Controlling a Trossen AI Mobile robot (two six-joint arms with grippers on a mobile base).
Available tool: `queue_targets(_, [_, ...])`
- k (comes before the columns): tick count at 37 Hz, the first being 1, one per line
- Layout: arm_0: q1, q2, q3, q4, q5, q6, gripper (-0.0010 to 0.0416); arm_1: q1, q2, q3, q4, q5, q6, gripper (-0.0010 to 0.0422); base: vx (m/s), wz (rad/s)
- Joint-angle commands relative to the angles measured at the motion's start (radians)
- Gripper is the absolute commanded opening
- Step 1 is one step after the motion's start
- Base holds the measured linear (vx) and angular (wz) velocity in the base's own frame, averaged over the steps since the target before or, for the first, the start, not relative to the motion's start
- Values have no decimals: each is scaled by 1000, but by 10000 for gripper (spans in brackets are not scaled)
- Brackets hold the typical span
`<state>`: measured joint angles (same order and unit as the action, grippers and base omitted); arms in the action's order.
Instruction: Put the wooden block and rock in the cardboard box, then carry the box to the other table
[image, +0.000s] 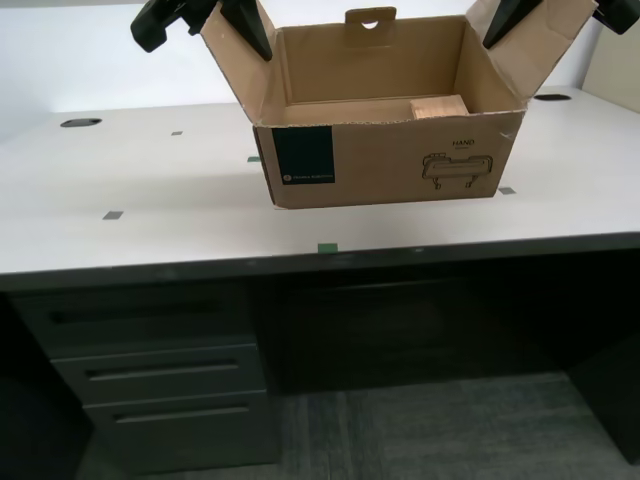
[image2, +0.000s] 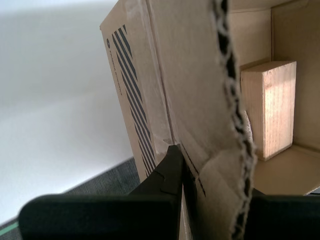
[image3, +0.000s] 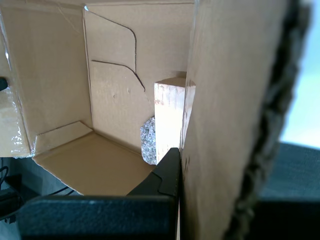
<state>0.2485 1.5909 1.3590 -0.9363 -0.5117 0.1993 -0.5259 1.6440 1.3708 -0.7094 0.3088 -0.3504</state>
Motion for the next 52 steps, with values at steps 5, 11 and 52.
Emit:
queue_targets(5, [7,-1,1,-24,-14,3,-1,-2,-1,1,-2,17,-8,-1,-122,201])
queue_targets(11, [9,-1,1,-31,-14,2,-1,-2,-1,1,-8,18,-18,-1,-100,299])
queue_targets(52, [9,-1,1,-25,-14,11,-1,-2,-1,1,-5,45,-10,-1,-80,283])
